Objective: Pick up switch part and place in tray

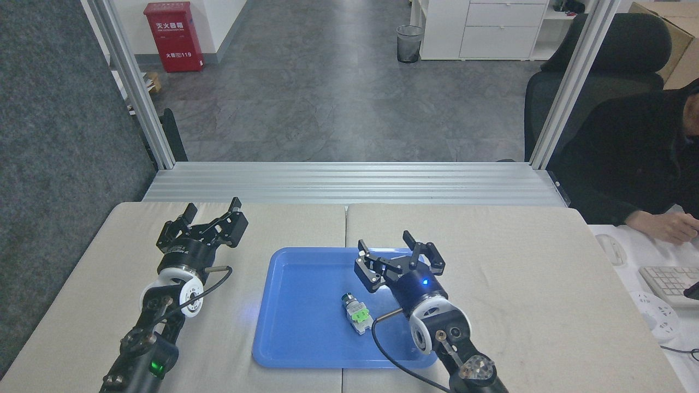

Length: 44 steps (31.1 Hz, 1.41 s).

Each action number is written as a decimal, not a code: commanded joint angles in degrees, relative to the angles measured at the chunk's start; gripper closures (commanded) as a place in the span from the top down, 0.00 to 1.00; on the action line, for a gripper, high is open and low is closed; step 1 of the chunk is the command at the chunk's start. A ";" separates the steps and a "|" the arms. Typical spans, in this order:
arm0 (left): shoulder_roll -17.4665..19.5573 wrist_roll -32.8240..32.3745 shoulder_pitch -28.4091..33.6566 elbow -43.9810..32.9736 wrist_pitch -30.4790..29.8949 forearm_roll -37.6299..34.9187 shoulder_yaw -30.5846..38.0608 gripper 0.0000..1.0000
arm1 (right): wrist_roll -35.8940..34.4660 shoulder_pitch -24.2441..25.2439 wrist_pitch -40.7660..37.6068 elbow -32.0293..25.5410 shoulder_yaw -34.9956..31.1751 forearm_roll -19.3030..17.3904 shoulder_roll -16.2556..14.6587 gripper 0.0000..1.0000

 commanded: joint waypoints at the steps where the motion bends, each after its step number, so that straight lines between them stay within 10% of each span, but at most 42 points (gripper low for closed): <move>1: 0.00 0.04 0.05 0.00 -0.01 0.00 0.01 1.00 | -5.71 -6.29 -4.77 0.62 -19.03 -2.48 -14.86 0.98; 14: 0.00 0.04 0.05 0.00 -0.01 0.00 -0.07 1.00 | -11.52 -1.11 -5.22 6.51 -19.39 -9.34 -26.13 0.98; 44: 0.00 0.04 0.05 0.00 -0.01 0.00 0.01 1.00 | -7.04 -8.83 -6.89 14.94 -16.05 -8.28 -25.00 0.95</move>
